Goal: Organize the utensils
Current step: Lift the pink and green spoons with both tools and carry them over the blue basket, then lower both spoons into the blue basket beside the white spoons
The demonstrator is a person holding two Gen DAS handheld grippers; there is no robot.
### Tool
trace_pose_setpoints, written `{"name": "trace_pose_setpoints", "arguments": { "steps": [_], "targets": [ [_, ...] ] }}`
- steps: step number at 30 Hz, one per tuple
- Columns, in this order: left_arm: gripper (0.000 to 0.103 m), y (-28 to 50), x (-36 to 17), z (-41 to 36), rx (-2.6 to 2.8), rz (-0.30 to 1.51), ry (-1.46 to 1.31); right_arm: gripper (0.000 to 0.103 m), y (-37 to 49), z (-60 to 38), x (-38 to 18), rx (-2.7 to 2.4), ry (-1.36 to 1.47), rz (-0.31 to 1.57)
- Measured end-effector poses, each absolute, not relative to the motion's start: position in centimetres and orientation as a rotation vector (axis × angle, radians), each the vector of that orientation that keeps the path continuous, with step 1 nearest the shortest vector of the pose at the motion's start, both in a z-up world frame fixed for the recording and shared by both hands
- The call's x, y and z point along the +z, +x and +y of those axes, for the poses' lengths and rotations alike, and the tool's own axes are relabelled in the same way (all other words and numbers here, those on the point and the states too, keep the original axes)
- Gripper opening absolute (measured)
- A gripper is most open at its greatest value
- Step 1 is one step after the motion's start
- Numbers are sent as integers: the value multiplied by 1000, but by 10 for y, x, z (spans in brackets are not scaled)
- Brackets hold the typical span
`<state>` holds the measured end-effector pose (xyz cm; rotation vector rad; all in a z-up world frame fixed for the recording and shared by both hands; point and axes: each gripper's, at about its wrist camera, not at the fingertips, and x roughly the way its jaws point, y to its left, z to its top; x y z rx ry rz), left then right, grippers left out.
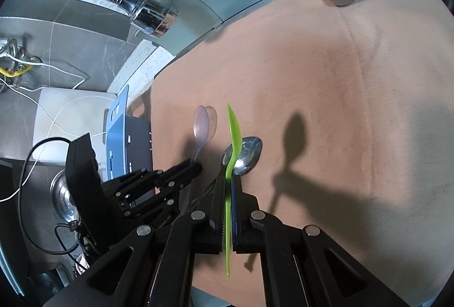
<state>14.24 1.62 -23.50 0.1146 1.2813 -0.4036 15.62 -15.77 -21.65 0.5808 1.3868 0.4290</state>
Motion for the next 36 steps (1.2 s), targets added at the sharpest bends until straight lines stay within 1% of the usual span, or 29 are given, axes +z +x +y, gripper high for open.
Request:
{"name": "trace_pose_setpoints", "arguments": {
  "steps": [4, 14, 19, 24, 29, 36],
  "targets": [
    [5, 136, -225, 33, -405, 1254, -25, 3, 158, -160, -217, 420, 593, 1384],
    [5, 112, -185, 69, -378, 1158, -133, 3, 164, -143, -207, 464, 574, 1383],
    [5, 98, -155, 110, -305, 1082, -190, 3, 169, -113, -185, 543, 541, 1373],
    [5, 80, -139, 165, -213, 1033, -237, 3, 174, -64, -163, 641, 505, 1368],
    [5, 69, -144, 209, -118, 1025, -287, 3, 175, 2, -148, 746, 454, 1382],
    [5, 65, -165, 251, -45, 1049, -332, 3, 174, 82, -157, 796, 376, 1422]
  ]
}}
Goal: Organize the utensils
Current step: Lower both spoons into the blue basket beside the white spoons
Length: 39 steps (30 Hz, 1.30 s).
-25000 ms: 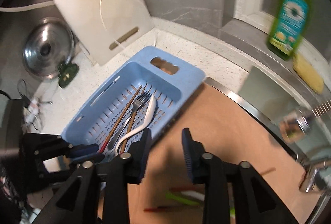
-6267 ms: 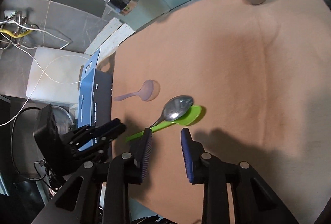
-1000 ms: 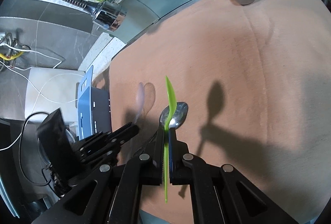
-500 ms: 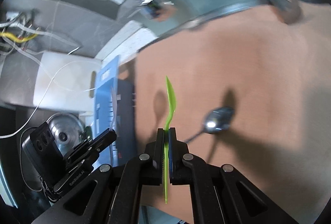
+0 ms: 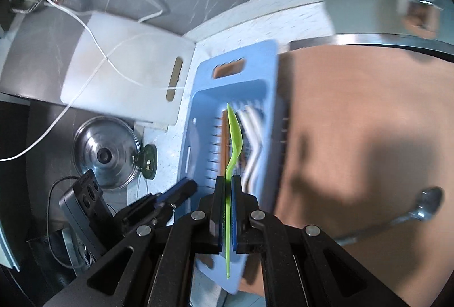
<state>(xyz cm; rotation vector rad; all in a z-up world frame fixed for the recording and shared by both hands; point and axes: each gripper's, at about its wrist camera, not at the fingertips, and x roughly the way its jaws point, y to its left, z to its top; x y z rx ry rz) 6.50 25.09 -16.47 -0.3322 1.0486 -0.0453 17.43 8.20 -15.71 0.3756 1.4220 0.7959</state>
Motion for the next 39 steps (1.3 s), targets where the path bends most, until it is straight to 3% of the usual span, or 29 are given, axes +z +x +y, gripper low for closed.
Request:
{"name": "trace_pose_setpoints", "arguments": {
  "steps": [16, 39],
  "targets": [
    [5, 72, -203, 274, 22, 1108, -287, 3, 176, 197, -209, 741, 112, 1460],
    [5, 81, -229, 280, 60, 1166, -260, 3, 196, 217, -250, 674, 15, 1503]
  ]
}}
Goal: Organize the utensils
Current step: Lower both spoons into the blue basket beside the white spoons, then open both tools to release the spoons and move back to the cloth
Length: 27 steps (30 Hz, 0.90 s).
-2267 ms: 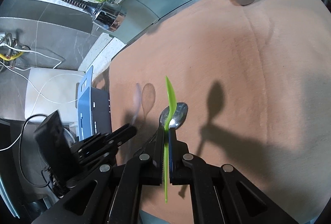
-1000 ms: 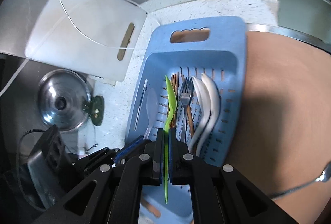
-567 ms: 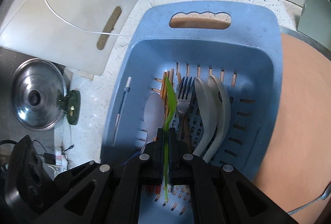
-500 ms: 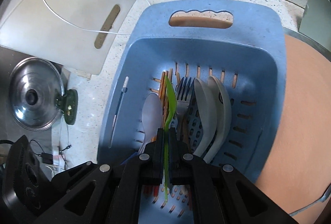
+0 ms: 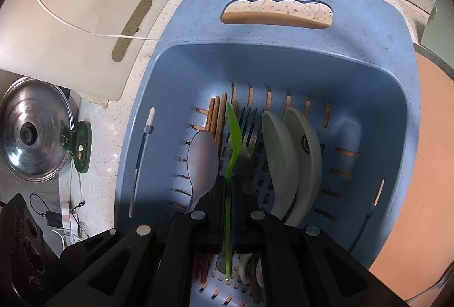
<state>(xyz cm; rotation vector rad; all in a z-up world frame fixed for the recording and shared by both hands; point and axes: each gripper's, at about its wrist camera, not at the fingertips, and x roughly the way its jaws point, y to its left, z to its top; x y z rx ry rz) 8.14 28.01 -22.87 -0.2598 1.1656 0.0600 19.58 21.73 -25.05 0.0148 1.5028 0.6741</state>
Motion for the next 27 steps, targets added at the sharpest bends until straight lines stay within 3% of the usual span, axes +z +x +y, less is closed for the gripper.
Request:
{"name": "trace_pose_setpoints", "arguments": {
  "steps": [16, 21, 27],
  "targets": [
    [6, 97, -236, 276, 65, 1193, -254, 5, 200, 216, -252, 677, 13, 1526],
    [6, 96, -236, 275, 70, 1196, -259, 19, 198, 215, -247, 703, 17, 1519],
    [10, 93, -234, 275, 75, 1191, -263, 23, 197, 212, -238, 706, 14, 1493]
  ]
}}
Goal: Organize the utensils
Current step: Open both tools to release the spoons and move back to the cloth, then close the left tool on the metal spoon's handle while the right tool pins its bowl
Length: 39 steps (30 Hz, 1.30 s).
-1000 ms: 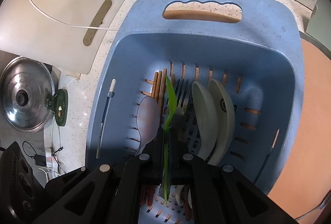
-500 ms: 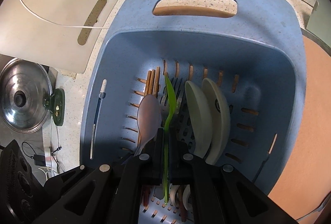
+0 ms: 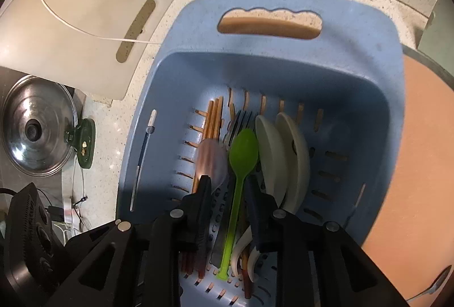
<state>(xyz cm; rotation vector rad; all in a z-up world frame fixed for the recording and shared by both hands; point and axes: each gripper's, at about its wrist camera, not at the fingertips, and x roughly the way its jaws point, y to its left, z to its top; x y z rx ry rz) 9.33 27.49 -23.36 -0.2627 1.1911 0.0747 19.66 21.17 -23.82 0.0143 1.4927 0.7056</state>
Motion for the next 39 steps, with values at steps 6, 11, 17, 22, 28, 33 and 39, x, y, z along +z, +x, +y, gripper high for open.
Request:
{"name": "trace_pose_setpoints", "arguments": {
  "steps": [6, 11, 17, 22, 28, 33, 39],
  "targets": [
    [11, 83, -222, 279, 104, 1163, -276, 23, 192, 198, -222, 730, 28, 1460],
    [11, 67, -202, 284, 125, 1128, -266, 23, 182, 180, -197, 789, 5, 1394],
    [11, 46, -174, 276, 143, 1070, -231, 30, 170, 135, -161, 860, -3, 1268],
    [11, 34, -152, 253, 124, 1026, -193, 43, 165, 83, -139, 880, 23, 1159],
    [11, 35, -139, 204, 27, 1006, -138, 47, 164, 8, -130, 856, 103, 1123],
    [11, 44, -144, 155, -84, 1021, -94, 65, 157, -38, -132, 834, 107, 1117],
    [11, 54, -169, 94, -209, 1086, -23, 68, 157, -84, -150, 694, 122, 1184]
  ]
}}
